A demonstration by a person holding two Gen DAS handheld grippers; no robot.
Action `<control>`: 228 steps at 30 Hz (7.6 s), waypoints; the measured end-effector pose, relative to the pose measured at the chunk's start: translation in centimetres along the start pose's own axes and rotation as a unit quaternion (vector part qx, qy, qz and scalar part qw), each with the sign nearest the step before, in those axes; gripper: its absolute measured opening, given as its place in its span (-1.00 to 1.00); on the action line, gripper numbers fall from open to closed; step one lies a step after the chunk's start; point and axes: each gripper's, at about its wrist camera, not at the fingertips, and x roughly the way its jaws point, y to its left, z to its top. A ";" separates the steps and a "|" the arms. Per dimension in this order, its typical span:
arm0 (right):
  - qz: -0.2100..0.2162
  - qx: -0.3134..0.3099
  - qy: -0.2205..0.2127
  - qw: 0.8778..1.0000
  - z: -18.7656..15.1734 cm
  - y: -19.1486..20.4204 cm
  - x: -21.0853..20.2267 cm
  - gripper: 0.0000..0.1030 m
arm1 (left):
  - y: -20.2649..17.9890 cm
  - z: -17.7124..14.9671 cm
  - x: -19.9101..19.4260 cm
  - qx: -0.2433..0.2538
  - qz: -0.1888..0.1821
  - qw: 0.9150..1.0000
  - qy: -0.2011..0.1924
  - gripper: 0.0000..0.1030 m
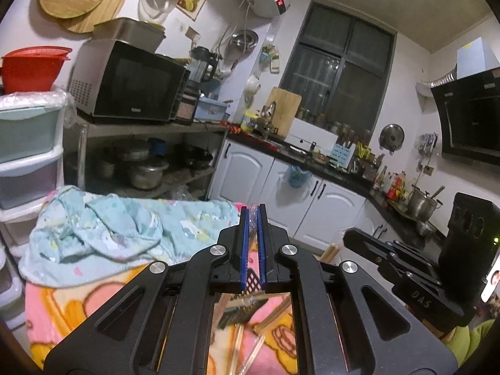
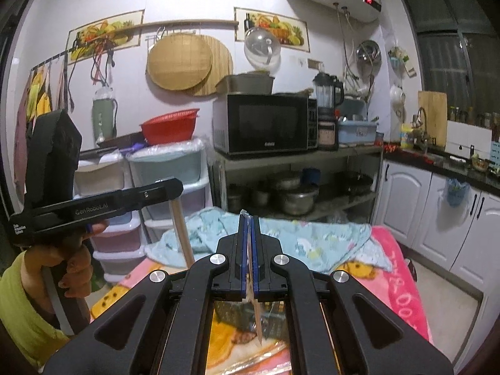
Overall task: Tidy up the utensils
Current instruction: 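Lift the chopsticks with both tools and carry them above the green caddy, then lower the chopsticks into the caddy and open both tools to release them, then withdraw both open tools from the caddy toward the remaining chopsticks, then lower both tools onto the last wrapped chopsticks and close their fingers, then lift the held chopsticks with both tools and carry them above the green caddy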
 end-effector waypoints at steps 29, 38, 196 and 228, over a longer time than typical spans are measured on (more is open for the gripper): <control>-0.029 -0.029 -0.054 0.998 5.1 -1.2 5.6 -0.95 | 2.7 2.3 5.0 -0.003 0.056 0.998 -0.028 -0.95; -0.026 -0.003 -0.025 0.999 3.4 -2.2 8.5 -0.95 | 3.9 0.9 6.4 -0.014 0.056 0.998 -0.018 -0.95; -0.039 0.091 0.185 0.978 -15.8 -5.1 6.0 -0.91 | 3.1 -17.9 -3.1 -0.040 0.034 0.982 0.182 -0.95; -0.012 -0.009 -0.016 1.000 0.2 -1.6 -0.9 -0.95 | -3.1 -1.1 -6.7 0.050 -0.042 0.998 -0.026 -0.95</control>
